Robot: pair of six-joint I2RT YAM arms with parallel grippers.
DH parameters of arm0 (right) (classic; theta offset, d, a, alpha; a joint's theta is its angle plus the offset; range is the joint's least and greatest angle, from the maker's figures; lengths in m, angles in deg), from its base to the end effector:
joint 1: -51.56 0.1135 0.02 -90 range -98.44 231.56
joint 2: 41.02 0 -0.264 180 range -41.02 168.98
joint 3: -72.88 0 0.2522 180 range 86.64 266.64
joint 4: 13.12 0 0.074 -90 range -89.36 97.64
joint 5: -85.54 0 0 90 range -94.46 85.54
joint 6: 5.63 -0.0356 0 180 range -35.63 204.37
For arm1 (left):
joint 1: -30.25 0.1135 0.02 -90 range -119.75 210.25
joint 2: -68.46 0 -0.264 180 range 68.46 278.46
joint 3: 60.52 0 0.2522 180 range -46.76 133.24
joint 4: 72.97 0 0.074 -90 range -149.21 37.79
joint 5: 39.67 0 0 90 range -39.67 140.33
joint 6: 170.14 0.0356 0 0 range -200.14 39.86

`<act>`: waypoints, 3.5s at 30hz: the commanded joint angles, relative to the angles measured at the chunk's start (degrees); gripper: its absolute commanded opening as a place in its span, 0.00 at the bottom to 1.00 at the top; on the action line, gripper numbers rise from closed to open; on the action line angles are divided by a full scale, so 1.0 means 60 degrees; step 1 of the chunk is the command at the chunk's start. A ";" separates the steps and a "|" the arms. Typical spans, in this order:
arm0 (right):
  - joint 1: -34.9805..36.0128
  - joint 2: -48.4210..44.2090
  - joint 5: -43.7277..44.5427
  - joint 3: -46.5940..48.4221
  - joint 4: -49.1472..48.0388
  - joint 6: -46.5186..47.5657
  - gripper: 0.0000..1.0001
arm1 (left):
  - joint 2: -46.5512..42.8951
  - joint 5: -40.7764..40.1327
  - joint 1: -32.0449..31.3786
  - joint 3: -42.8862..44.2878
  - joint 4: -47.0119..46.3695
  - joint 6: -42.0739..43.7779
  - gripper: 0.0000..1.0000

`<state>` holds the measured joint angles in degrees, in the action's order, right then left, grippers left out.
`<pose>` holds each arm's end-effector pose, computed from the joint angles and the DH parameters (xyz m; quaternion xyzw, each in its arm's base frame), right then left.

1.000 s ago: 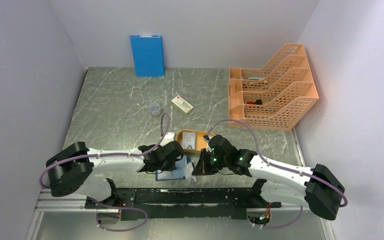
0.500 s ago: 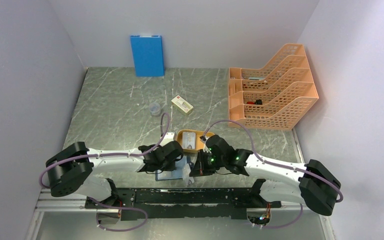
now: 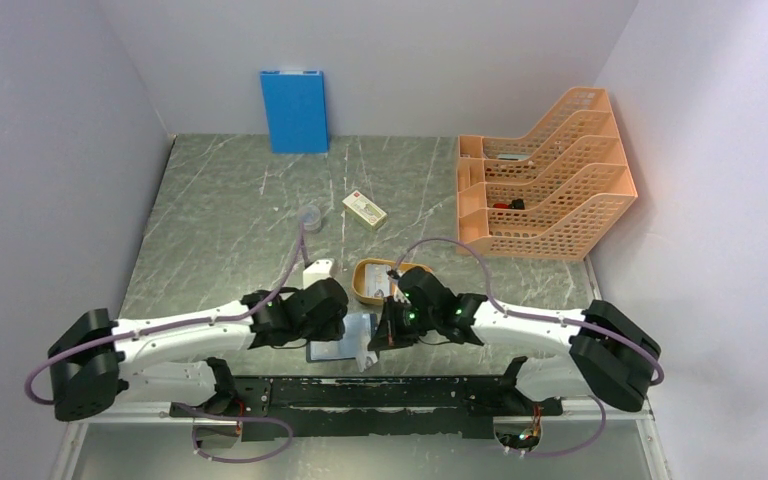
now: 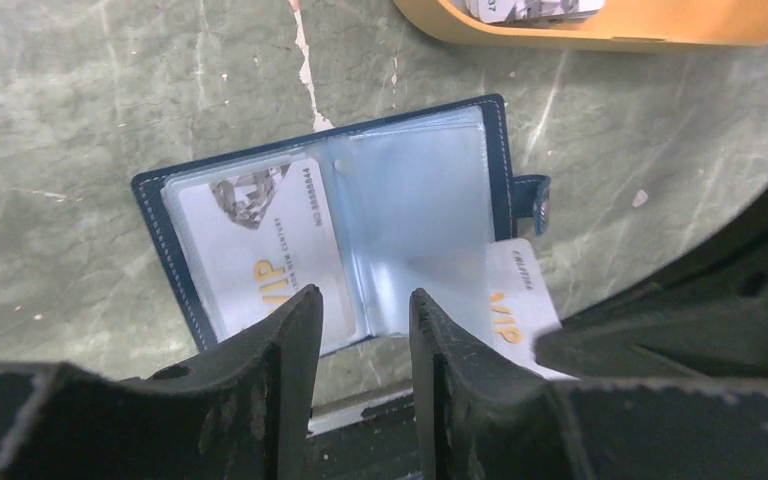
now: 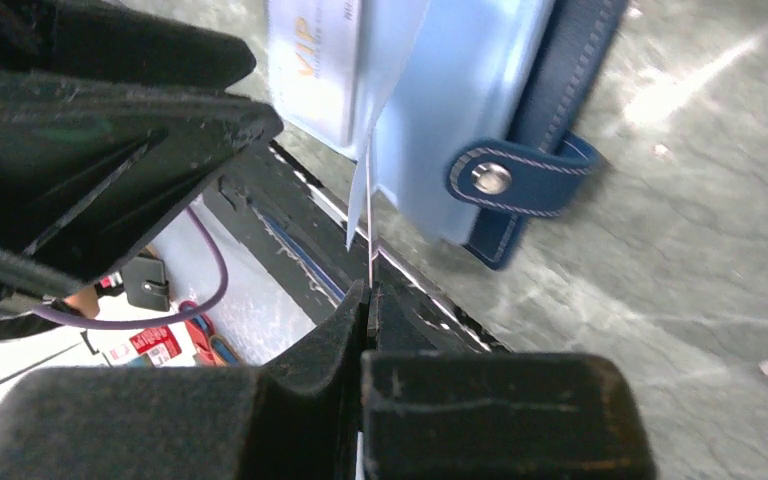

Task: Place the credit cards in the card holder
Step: Turn over the card slot in the card holder, then insert the credit card into the card holder.

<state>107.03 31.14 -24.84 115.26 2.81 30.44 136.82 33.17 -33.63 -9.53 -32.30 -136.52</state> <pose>0.1219 0.1990 0.1627 -0.0789 0.9106 0.3975 0.0807 0.1065 -0.1934 0.1920 0.0212 0.9512 -0.1646 0.2599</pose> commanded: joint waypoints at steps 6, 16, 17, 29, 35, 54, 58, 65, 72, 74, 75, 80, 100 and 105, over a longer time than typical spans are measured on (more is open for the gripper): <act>0.0431 0.1412 -0.0019 0.1271 -0.0836 0.0128 0.00 | -0.2082 -0.0569 -0.0051 -0.0031 0.1426 -0.0401 0.43; 0.0750 0.2283 0.0276 0.1783 -0.1059 0.0050 0.00 | -0.2582 -0.0975 -0.0034 -0.0695 0.1235 -0.0659 0.41; 0.0740 0.2035 0.0405 0.1723 -0.0993 0.0027 0.00 | -0.2508 -0.1148 -0.0033 -0.0674 0.1405 -0.0784 0.40; 0.0074 0.0805 0.1248 0.0674 -0.0875 -0.0345 0.00 | -0.3131 -0.2089 -0.0027 -0.1531 0.2281 -0.2165 0.39; 0.0077 0.1307 0.1137 0.0576 -0.1490 -0.0416 0.00 | -0.3125 -0.1875 -0.0021 -0.1979 0.2397 -0.2762 0.39; 0.0110 0.2096 0.0594 0.0479 -0.2359 -0.0576 0.00 | -0.3190 -0.1227 -0.0028 -0.2792 0.1925 -0.2967 0.37; 0.0109 0.2263 0.0544 0.0505 -0.2395 -0.0588 0.00 | -0.3153 -0.1175 -0.0018 -0.2828 0.1834 -0.2931 0.37; 0.0103 0.2465 0.0565 0.0434 -0.2750 -0.0868 0.00 | -0.3036 -0.1095 -0.0020 -0.2858 0.1697 -0.2880 0.36; 0.0102 0.2776 0.0475 0.0155 -0.3605 -0.1426 0.00 | -0.3044 -0.0982 -0.0022 -0.2987 0.1519 -0.2840 0.35; 0.0113 0.2920 0.0354 0.0067 -0.3957 -0.1571 0.00 | -0.3009 -0.0948 -0.0020 -0.3011 0.1451 -0.2829 0.34; 0.0135 0.2994 0.0338 0.0064 -0.4034 -0.1618 0.00 | -0.3001 -0.0936 -0.0018 -0.3030 0.1440 -0.2825 0.34; 0.0175 0.3145 0.0323 0.0074 -0.4211 -0.1730 0.00 | -0.2961 -0.0931 -0.0025 -0.3043 0.1426 -0.2792 0.33; 0.0197 0.3725 0.0406 0.0142 -0.5036 -0.1953 0.00 | -0.2865 -0.0840 -0.0027 -0.3187 0.1212 -0.2748 0.31; 0.0204 0.3946 0.0566 0.0195 -0.5007 -0.1952 0.00 | -0.2855 -0.0822 -0.0021 -0.3188 0.1228 -0.2733 0.31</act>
<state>107.94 53.30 -23.99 116.42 -27.39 17.98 119.05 25.71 -33.61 -26.71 -25.02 -153.00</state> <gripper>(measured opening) 0.008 0.311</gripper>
